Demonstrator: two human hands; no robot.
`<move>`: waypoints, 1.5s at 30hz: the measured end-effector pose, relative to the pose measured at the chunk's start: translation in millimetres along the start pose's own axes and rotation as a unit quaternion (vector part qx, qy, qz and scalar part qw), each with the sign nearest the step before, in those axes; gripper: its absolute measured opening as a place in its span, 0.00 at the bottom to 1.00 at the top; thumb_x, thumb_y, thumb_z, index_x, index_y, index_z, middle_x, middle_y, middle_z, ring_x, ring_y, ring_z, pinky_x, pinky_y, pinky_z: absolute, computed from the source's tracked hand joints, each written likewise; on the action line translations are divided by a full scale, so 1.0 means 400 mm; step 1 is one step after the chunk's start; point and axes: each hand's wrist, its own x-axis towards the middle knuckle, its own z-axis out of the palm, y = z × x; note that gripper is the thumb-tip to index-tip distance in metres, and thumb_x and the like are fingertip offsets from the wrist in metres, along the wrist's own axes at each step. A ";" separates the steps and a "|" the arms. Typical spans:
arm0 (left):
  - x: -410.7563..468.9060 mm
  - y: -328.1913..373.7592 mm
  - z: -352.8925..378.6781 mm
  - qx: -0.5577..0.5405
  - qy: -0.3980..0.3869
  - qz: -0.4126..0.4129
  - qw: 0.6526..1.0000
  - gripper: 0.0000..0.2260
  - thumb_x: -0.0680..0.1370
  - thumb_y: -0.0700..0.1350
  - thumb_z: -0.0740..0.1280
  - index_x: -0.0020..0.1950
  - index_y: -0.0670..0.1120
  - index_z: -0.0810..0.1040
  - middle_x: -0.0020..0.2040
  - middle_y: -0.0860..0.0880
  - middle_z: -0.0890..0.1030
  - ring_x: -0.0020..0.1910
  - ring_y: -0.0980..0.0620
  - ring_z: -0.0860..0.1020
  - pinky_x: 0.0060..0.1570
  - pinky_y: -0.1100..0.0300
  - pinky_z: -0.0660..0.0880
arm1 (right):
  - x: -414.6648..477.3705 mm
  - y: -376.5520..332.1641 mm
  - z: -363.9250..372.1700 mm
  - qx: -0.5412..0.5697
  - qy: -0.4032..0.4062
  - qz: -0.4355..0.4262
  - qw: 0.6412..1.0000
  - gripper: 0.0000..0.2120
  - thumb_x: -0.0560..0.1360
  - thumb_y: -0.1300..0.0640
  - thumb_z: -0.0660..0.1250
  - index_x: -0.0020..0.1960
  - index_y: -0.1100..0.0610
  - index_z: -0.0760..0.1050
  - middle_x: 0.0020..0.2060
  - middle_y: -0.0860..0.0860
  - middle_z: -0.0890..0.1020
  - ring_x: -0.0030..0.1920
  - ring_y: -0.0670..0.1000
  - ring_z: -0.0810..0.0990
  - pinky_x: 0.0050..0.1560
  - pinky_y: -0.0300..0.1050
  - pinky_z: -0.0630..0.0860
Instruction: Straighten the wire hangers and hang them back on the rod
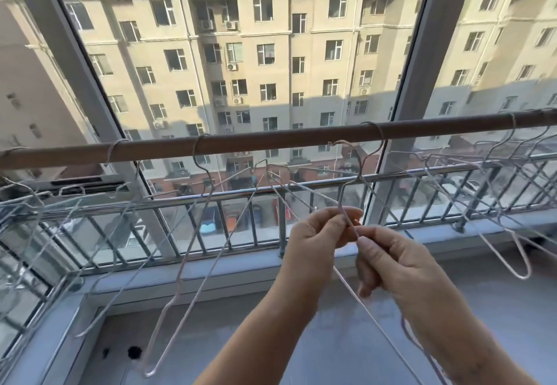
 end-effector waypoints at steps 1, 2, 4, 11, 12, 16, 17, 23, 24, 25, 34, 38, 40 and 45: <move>0.009 0.017 0.008 -0.001 0.001 0.007 1.000 0.12 0.79 0.39 0.58 0.50 0.43 0.82 0.37 0.50 0.83 0.39 0.58 0.80 0.41 0.70 0.76 | 0.017 -0.010 0.000 0.010 0.014 -0.004 1.000 0.12 0.77 0.62 0.59 0.44 0.54 0.81 0.20 0.49 0.68 0.23 0.47 0.67 0.26 0.40 0.72; 0.020 0.033 0.015 -0.006 0.003 0.014 1.000 0.12 0.79 0.38 0.58 0.50 0.42 0.82 0.37 0.50 0.82 0.39 0.56 0.79 0.42 0.68 0.76 | 0.035 -0.020 0.000 0.017 0.025 -0.009 1.000 0.12 0.77 0.62 0.59 0.43 0.55 0.81 0.20 0.49 0.68 0.23 0.47 0.67 0.25 0.39 0.72; 0.044 0.060 0.027 -0.011 0.022 0.026 0.999 0.11 0.79 0.39 0.59 0.51 0.40 0.81 0.36 0.48 0.80 0.39 0.52 0.78 0.44 0.63 0.76 | 0.072 -0.037 0.005 0.025 0.029 -0.016 0.999 0.12 0.77 0.61 0.59 0.42 0.56 0.80 0.20 0.49 0.69 0.22 0.46 0.67 0.24 0.38 0.71; 0.162 0.058 0.047 0.065 0.073 -0.029 0.995 0.09 0.78 0.39 0.61 0.47 0.41 0.81 0.37 0.43 0.78 0.39 0.46 0.75 0.51 0.48 0.77 | 0.184 -0.019 -0.007 0.043 0.046 0.068 0.996 0.12 0.78 0.63 0.57 0.41 0.58 0.77 0.20 0.48 0.72 0.20 0.46 0.69 0.21 0.37 0.69; 0.173 0.048 0.048 0.070 0.077 -0.043 0.994 0.09 0.78 0.38 0.61 0.47 0.41 0.81 0.37 0.42 0.78 0.39 0.45 0.75 0.53 0.46 0.76 | 0.193 -0.009 -0.012 0.035 0.048 0.077 0.995 0.12 0.78 0.63 0.56 0.40 0.58 0.76 0.20 0.48 0.72 0.20 0.45 0.69 0.20 0.37 0.69; 0.203 0.017 0.053 0.068 0.085 -0.062 0.992 0.09 0.78 0.38 0.62 0.50 0.38 0.81 0.36 0.42 0.78 0.40 0.47 0.75 0.53 0.49 0.75 | 0.217 0.015 -0.034 0.031 0.051 0.092 0.994 0.11 0.78 0.63 0.56 0.42 0.60 0.76 0.19 0.48 0.72 0.19 0.45 0.69 0.20 0.37 0.70; 0.206 0.015 0.055 0.068 0.085 -0.060 0.992 0.09 0.78 0.38 0.62 0.50 0.38 0.81 0.37 0.43 0.78 0.41 0.47 0.75 0.52 0.50 0.75 | 0.222 0.017 -0.039 0.034 0.051 0.094 0.994 0.11 0.78 0.63 0.56 0.42 0.60 0.75 0.19 0.48 0.72 0.19 0.45 0.70 0.19 0.38 0.70; 0.193 0.012 0.038 0.081 0.106 -0.039 0.990 0.07 0.77 0.37 0.63 0.48 0.41 0.81 0.37 0.47 0.78 0.39 0.50 0.75 0.47 0.56 0.74 | 0.250 0.018 -0.046 0.010 0.033 0.099 0.994 0.11 0.78 0.64 0.54 0.42 0.63 0.73 0.23 0.52 0.70 0.19 0.46 0.70 0.21 0.39 0.72; 0.184 0.014 0.031 0.086 0.113 -0.038 0.989 0.07 0.77 0.37 0.63 0.50 0.41 0.81 0.38 0.47 0.79 0.39 0.51 0.74 0.45 0.59 0.72 | 0.252 0.018 -0.046 0.003 0.031 0.098 0.995 0.11 0.79 0.64 0.54 0.43 0.63 0.74 0.23 0.52 0.70 0.20 0.46 0.70 0.21 0.39 0.72; 0.173 0.017 0.023 0.091 0.118 -0.037 0.988 0.07 0.77 0.37 0.63 0.50 0.42 0.80 0.40 0.46 0.79 0.40 0.51 0.74 0.45 0.59 0.72 | 0.252 0.018 -0.045 -0.005 0.030 0.099 0.995 0.12 0.79 0.64 0.53 0.44 0.62 0.75 0.24 0.52 0.70 0.20 0.47 0.70 0.22 0.40 0.73; -0.004 0.092 -0.096 0.095 0.118 0.040 0.988 0.10 0.78 0.36 0.62 0.53 0.47 0.80 0.47 0.47 0.84 0.46 0.54 0.80 0.52 0.64 0.77 | 0.189 -0.015 -0.040 -0.127 0.061 0.057 0.988 0.19 0.79 0.60 0.57 0.69 0.61 0.63 0.54 0.59 0.76 0.56 0.61 0.75 0.57 0.55 0.72; -0.071 0.157 -0.229 0.096 0.170 0.109 0.975 0.11 0.78 0.36 0.61 0.52 0.48 0.81 0.46 0.49 0.85 0.45 0.54 0.81 0.48 0.67 0.77 | 0.124 -0.049 0.002 -0.286 0.130 -0.034 0.949 0.27 0.72 0.49 0.62 0.70 0.53 0.61 0.67 0.60 0.68 0.61 0.61 0.72 0.60 0.59 0.70; -0.090 0.183 -0.312 0.104 0.210 0.132 0.963 0.11 0.78 0.37 0.62 0.53 0.48 0.81 0.45 0.49 0.85 0.43 0.53 0.81 0.42 0.70 0.77 | 0.097 -0.069 0.045 -0.296 0.147 -0.078 0.941 0.30 0.71 0.51 0.65 0.70 0.51 0.60 0.67 0.54 0.67 0.65 0.60 0.69 0.60 0.55 0.71; -0.094 0.196 -0.522 0.142 0.291 0.139 0.936 0.11 0.77 0.38 0.63 0.50 0.53 0.81 0.46 0.51 0.84 0.45 0.60 0.81 0.41 0.73 0.74 | 0.017 -0.088 0.272 -0.095 -0.001 -0.119 0.988 0.23 0.68 0.53 0.65 0.63 0.44 0.71 0.60 0.41 0.78 0.62 0.38 0.73 0.63 0.39 0.72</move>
